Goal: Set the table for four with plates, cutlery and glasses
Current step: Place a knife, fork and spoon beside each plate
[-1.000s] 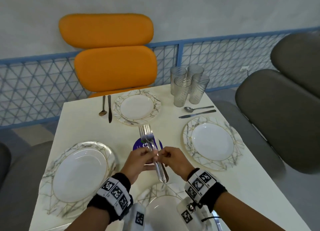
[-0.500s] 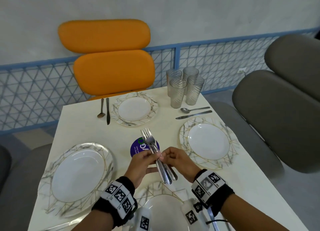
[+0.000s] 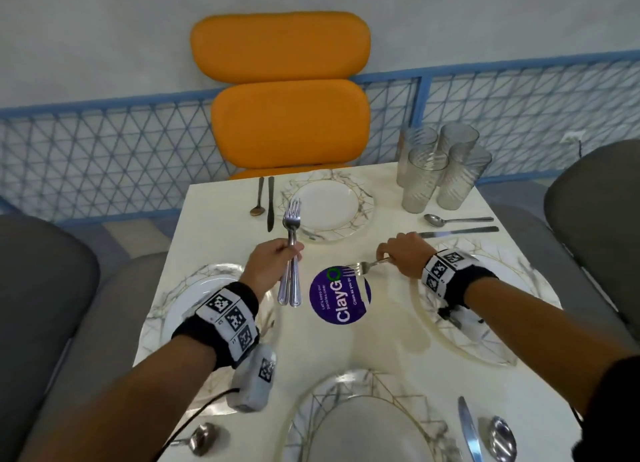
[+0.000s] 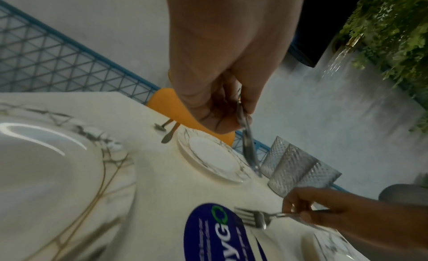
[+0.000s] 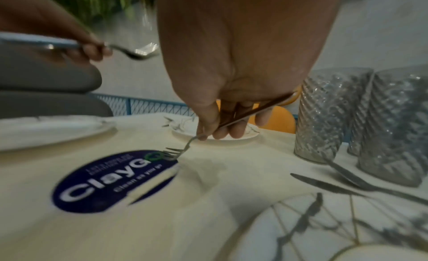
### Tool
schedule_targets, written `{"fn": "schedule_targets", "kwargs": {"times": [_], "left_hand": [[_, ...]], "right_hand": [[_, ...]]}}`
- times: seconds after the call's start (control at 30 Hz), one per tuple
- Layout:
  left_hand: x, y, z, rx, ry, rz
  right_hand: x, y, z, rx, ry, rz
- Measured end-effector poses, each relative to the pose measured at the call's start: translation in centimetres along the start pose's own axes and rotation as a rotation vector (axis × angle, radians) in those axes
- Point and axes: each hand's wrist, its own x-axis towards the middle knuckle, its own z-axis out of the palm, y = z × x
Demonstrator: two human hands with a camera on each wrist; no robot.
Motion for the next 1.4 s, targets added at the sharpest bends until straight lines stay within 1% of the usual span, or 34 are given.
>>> {"fn": "schedule_targets", "kwargs": {"times": [0.07, 0.17, 0.23, 0.27, 0.3, 0.37, 0.4, 0.47, 0.53, 0.6, 0.67, 0.73, 0.8, 0.87, 0.93, 1.0, 1.03, 1.1, 1.13, 1.3, 1.4], "left_hand": [[1.4, 0.3, -0.8, 0.013, 0.022, 0.018], [3.5, 0.3, -1.5, 0.054, 0.024, 0.042], [5.2, 0.1, -1.7, 0.090, 0.017, 0.064], [6.1, 0.1, -1.7, 0.107, 0.018, 0.075], [6.9, 0.1, -1.7, 0.120, 0.021, 0.084], [8.7, 0.3, -1.6, 0.118, 0.033, 0.097], [9.6, 0.3, -1.6, 0.106, 0.040, 0.098], [11.0, 0.4, -1.3, 0.100, 0.052, 0.085], [12.3, 0.0, -0.8, 0.101, 0.050, 0.080], [13.4, -0.5, -0.3, 0.097, 0.048, 0.086], [13.9, -0.8, 0.1, 0.097, 0.053, 0.093], [14.2, -1.3, 0.3, 0.115, 0.059, 0.093], [14.5, -2.0, 0.3, 0.138, 0.045, 0.084], [14.8, -2.6, 0.1, 0.148, 0.033, 0.066], [15.1, -3.2, -0.2, 0.151, 0.041, 0.051], [15.2, -3.6, -0.3, 0.156, 0.057, 0.043], [15.2, -3.8, -0.3, 0.157, 0.064, 0.041], [15.2, -4.0, -0.3, 0.161, 0.074, 0.030], [15.2, -4.1, -0.2, 0.163, 0.075, 0.024], [14.9, -4.1, 0.0, 0.123, 0.056, 0.020], [14.8, -4.2, 0.0, 0.131, 0.059, 0.025]], "right_hand": [[1.4, 0.8, 0.2, -0.085, -0.023, -0.031], [3.4, 2.2, 0.4, -0.113, -0.082, -0.027], [4.7, 2.9, 0.5, -0.106, -0.082, -0.040], [5.2, 3.2, 0.5, -0.085, -0.052, -0.040], [5.6, 3.4, 0.7, -0.039, -0.008, -0.018], [6.3, 3.4, 1.6, 0.107, 0.085, 0.102], [6.5, 3.2, 2.1, 0.169, 0.108, 0.181], [6.8, 2.6, 2.9, 0.255, 0.090, 0.314], [7.2, 2.1, 3.5, 0.300, 0.058, 0.363], [7.9, 2.0, 3.9, 0.337, 0.095, 0.343], [8.7, 2.1, 4.3, 0.343, 0.121, 0.307], [9.3, 2.2, 4.6, 0.317, 0.117, 0.291], [9.6, 2.4, 4.8, 0.337, 0.127, 0.327], [9.7, 2.6, 4.9, 0.386, 0.144, 0.400], [9.8, 2.7, 5.1, 0.434, 0.204, 0.448], [9.6, 2.1, 5.1, 0.444, 0.282, 0.436], [9.6, 1.6, 5.0, 0.418, 0.290, 0.410], [9.8, 0.6, 4.9, 0.344, 0.250, 0.374], [10.0, 0.4, 5.0, 0.334, 0.229, 0.383], [10.8, 0.8, 4.9, 0.468, 0.245, 0.547], [11.1, 1.6, 4.7, 0.390, 0.226, 0.590]]}}
